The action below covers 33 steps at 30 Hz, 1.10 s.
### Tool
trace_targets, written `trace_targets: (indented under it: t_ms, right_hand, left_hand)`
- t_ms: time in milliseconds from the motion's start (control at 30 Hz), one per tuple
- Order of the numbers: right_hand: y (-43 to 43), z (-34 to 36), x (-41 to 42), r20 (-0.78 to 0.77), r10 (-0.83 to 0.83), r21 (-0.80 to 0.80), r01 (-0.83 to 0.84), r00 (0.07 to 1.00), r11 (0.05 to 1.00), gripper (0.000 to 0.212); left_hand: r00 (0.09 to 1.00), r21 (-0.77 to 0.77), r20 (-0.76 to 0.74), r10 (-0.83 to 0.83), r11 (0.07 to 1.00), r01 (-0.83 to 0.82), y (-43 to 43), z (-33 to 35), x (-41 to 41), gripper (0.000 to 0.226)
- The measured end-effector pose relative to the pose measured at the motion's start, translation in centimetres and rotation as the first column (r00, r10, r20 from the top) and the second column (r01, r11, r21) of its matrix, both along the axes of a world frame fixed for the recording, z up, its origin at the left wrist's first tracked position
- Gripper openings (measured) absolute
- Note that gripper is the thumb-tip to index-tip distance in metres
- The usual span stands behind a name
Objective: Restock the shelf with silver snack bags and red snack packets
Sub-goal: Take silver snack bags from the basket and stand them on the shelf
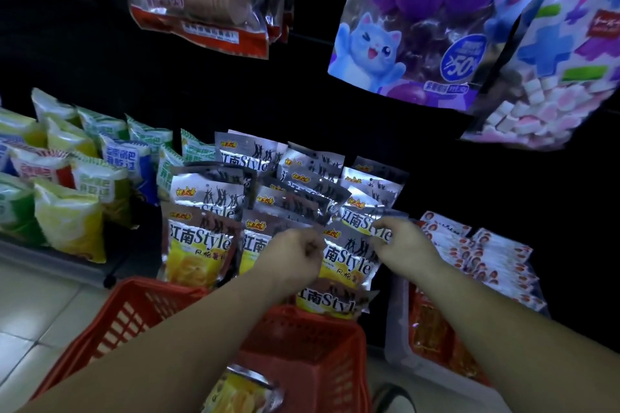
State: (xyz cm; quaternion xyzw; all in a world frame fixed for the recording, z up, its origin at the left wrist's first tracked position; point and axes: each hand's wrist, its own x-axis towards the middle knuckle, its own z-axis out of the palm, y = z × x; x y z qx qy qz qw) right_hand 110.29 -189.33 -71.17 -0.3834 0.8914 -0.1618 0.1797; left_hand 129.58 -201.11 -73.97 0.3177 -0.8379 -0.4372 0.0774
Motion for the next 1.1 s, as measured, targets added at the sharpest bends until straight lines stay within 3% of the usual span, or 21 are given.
trace_targets:
  t_ms: [100,167,200,267,367,500,700,800,933,1000,1067,1100]
  right_hand:
    - [-1.4,-1.9,-0.6,0.053,-0.024,0.073,0.020,0.998,0.997,0.056]
    - [-1.7,-3.4,-0.6,0.069,-0.032,0.115,0.023,0.997,0.993,0.055]
    - [-1.6,-4.0,-0.6,0.058,-0.041,0.120,0.034,0.997,0.992,0.045]
    - [-1.2,-4.8,-0.9,0.035,-0.068,0.119,0.063,0.997,0.991,0.004]
    - [-0.8,-4.4,-1.4,0.111,-0.038,0.101,0.026,0.993,0.995,0.041]
    - [0.3,-0.1,-1.0,0.117,0.056,0.075,-0.065,0.992,0.995,0.040]
    - [4.0,8.1,1.7,0.094,0.118,-0.066,-0.112,0.989,0.992,0.035]
    - [5.6,12.3,3.7,0.078,0.150,-0.196,-0.133,0.986,0.972,0.040]
    - [7.1,17.8,7.3,0.174,0.247,-0.385,-0.166,0.953,0.908,0.036]
    - [7.3,19.6,9.1,0.221,0.305,-0.466,-0.174,0.926,0.868,0.031]
    - [7.2,20.4,10.9,0.266,0.274,-0.551,-0.087,0.924,0.830,0.013]
    - [7.0,20.5,11.7,0.297,0.240,-0.600,-0.015,0.924,0.800,0.014]
  left_hand:
    - [0.999,-0.024,0.002,-0.046,0.999,0.046,-0.6,-0.1,-0.9,0.019]
    - [0.999,-0.027,-0.010,-0.039,0.999,0.039,-1.0,-0.6,-1.4,0.020]
    - [1.000,-0.020,-0.019,-0.022,1.000,0.021,-1.1,-0.8,-1.5,0.021]
    - [0.999,-0.004,-0.033,0.012,1.000,-0.012,-1.2,-1.2,-1.7,0.025]
    - [0.999,0.024,-0.045,0.029,0.999,-0.028,-1.2,-1.2,-1.4,0.022]
    - [0.995,0.042,-0.076,0.065,0.997,-0.062,-0.5,0.5,-0.5,0.021]
    - [0.987,0.104,-0.121,0.105,0.990,-0.093,1.9,6.1,2.9,0.020]
    - [0.982,0.031,-0.138,0.132,0.991,-0.129,3.0,9.4,5.6,0.050]
    - [0.938,0.229,-0.284,0.201,0.964,-0.137,4.2,13.7,9.2,0.070]
    - [0.928,0.307,-0.309,0.207,0.946,-0.109,4.9,15.2,10.8,0.064]
    - [0.902,0.370,-0.352,0.249,0.922,-0.110,5.7,16.5,12.0,0.049]
    - [0.881,0.398,-0.372,0.293,0.908,-0.134,6.2,17.1,12.5,0.040]
